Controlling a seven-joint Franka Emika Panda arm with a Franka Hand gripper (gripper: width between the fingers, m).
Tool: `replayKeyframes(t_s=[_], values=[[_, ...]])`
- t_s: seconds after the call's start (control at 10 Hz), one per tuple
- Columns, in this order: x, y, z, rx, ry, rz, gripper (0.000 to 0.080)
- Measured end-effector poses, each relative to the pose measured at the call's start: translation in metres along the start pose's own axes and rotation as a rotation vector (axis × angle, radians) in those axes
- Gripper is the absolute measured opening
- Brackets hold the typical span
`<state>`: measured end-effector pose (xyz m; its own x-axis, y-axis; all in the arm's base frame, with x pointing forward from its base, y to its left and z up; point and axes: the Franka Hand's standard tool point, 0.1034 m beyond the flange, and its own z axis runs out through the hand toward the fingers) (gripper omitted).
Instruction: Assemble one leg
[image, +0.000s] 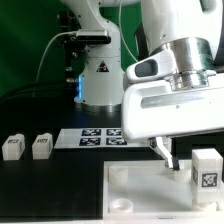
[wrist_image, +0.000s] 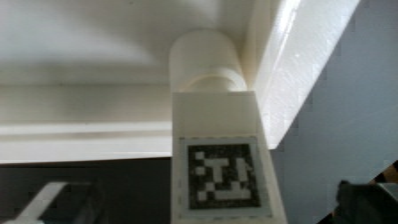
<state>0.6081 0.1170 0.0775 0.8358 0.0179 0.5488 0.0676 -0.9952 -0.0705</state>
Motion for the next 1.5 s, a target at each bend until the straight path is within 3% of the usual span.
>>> replayKeyframes(t_s=[0.1,0.3,0.5,0.6,0.8,1.0,1.4,1.5], values=[[0.0,-0.002,0.002,0.012,-0.058,0.017,0.0649],[0.019,-0.001,-0.001,0.019,-0.075,0.028,0.0649],[0.023,-0.008,0.0,0.063,-0.306,0.058,0.0649],[0.029,-0.006,0.0,0.075,-0.388,0.064,0.0649],[0.022,0.0,0.0,0.092,-0.557,0.052,0.0649],[0.025,0.009,0.005,0.087,-0.535,0.047,0.0649],[0.021,0.009,0.007,0.079,-0.527,0.067,0.064],[0.021,0.009,0.007,0.071,-0.528,0.096,0.0482]])
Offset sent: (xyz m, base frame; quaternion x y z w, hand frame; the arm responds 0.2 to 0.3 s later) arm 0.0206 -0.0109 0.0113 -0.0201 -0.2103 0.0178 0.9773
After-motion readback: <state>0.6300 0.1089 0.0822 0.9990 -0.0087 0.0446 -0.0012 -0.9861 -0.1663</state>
